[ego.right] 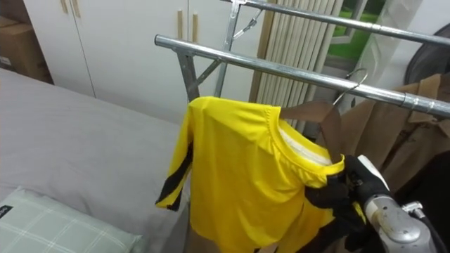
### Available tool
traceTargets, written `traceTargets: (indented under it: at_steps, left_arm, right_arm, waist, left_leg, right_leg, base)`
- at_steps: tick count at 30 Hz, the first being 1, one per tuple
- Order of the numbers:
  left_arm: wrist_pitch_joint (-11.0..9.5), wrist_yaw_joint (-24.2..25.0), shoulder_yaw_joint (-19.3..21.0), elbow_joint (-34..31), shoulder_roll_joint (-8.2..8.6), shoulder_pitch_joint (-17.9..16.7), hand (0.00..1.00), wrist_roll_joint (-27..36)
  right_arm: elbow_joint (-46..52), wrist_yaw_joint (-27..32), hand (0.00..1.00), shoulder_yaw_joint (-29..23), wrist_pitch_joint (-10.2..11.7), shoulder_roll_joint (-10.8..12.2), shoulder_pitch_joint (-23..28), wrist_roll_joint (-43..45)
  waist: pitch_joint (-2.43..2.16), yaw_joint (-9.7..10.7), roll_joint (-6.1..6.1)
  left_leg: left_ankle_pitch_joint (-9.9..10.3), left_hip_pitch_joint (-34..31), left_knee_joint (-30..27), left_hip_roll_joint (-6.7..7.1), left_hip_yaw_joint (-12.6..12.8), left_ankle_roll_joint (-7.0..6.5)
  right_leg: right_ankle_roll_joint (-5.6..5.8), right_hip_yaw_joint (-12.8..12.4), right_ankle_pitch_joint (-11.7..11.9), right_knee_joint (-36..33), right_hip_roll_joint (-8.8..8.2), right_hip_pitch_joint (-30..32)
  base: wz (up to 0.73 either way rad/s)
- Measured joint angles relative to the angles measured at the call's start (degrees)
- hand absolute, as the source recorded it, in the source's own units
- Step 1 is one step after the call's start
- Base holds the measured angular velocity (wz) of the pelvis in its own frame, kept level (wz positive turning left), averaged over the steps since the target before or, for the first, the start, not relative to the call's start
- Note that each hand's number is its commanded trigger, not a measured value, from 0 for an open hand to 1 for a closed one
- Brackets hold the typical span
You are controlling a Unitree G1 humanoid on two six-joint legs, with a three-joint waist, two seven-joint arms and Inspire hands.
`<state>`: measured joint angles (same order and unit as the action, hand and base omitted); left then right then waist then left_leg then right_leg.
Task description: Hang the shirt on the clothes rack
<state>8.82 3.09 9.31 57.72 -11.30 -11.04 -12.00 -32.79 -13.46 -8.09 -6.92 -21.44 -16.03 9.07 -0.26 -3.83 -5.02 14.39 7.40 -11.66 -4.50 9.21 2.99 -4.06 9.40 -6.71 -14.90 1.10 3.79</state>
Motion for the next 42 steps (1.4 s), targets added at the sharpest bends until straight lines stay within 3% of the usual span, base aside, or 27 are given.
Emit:
traceTargets:
  at_steps: [7, 18, 21, 34, 42]
  left_arm:
    - [-0.20, 0.00, 0.00, -0.12, -0.44, 0.00, 0.00, 0.06]
    - [-0.39, 0.32, -0.17, -0.09, -0.54, 0.29, 0.00, 0.69]
    - [-0.40, 0.33, -0.65, -0.25, -0.56, 0.33, 0.00, 1.12]
    - [-0.39, 0.17, -1.00, -0.36, -0.69, 1.09, 0.00, 1.24]
    - [-1.81, 0.15, -1.16, 0.40, -1.09, 1.33, 0.00, 1.27]
  right_arm:
    - [-3.50, -0.88, 1.00, -0.03, 0.80, -0.46, -1.39, -0.01]
    - [-9.48, -2.80, 1.00, 0.07, 4.33, -1.48, -3.13, 2.91]
    - [-9.75, -2.82, 1.00, 0.11, 3.62, -1.42, -3.13, 4.31]
    - [-11.62, 0.24, 1.00, 0.68, 4.32, -0.75, -2.81, 4.59]
    - [-14.04, 2.84, 1.00, 0.74, 4.37, -0.44, -2.78, 4.61]
  waist:
    - [0.15, 0.28, -0.93]
    - [0.42, 0.43, -0.48]
    - [0.35, 0.37, -0.43]
    - [0.19, -0.07, -0.72]
    - [0.25, -1.35, -1.06]
  left_leg:
    - [-0.14, 0.02, 0.05, 0.39, 0.14, -0.25]
    - [-0.13, 0.24, -0.09, 0.20, 0.00, -0.24]
    - [-0.08, 0.03, -0.02, 0.19, -0.09, -0.27]
    - [-0.09, 0.81, 0.03, 0.02, -0.18, -0.28]
    - [0.04, 1.05, 0.41, 0.13, -0.20, -0.41]
  right_leg:
    - [0.29, 0.24, 0.31, 0.05, -0.11, 0.03]
    - [0.11, 0.86, 0.45, 0.34, -0.06, -0.53]
    - [0.18, 0.82, 0.59, 0.99, 0.03, -0.61]
    - [0.23, 1.00, 0.79, 1.52, 0.03, -1.60]
    - [0.34, 0.96, 0.74, 1.55, 0.15, -1.92]
  base:
    - [0.00]
    - [0.01]
    - [0.00]
    - [0.01]
    - [0.00]
